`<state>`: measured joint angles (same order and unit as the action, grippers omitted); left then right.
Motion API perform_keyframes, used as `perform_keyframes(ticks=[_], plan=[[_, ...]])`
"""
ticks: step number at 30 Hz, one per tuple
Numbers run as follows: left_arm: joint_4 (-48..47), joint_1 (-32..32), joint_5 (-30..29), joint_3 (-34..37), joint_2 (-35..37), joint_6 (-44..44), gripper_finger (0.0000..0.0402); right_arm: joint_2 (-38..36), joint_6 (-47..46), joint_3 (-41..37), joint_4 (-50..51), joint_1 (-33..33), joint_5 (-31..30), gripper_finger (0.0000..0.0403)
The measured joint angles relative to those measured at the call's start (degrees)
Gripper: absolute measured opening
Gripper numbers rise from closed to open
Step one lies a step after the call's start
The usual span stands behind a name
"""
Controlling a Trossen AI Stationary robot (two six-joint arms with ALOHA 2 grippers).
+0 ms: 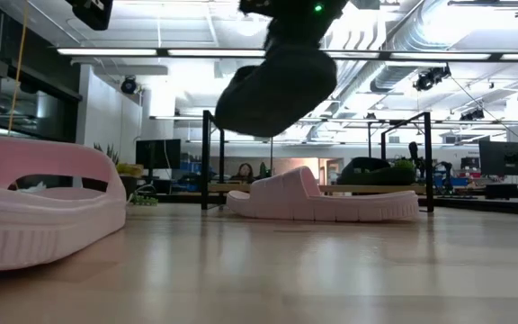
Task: Pick and place slides into the shelf
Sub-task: Put the black slide on the shelf
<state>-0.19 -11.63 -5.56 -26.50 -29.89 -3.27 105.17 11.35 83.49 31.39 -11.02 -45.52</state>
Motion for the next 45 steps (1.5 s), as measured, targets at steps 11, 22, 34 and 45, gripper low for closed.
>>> perform_keyframes(ticks=[11,22,34,45], plan=[[0.04,0.00,0.00,0.00,0.00,0.01,0.0129,-11.86,-0.36,-12.23,-5.65,2.94,-2.29,0.0000],[0.10,0.00,-0.01,0.00,0.00,0.02,0.0129,-19.12,6.05,-23.44,-17.65,10.21,0.76,0.0000],[0.13,0.00,-0.02,0.00,0.00,0.02,0.0129,-19.54,8.99,-23.68,-18.44,19.52,6.89,0.0000],[0.12,0.00,-0.02,0.00,0.00,0.02,0.0129,-19.46,6.85,-24.13,-20.75,25.90,15.55,0.0000]])
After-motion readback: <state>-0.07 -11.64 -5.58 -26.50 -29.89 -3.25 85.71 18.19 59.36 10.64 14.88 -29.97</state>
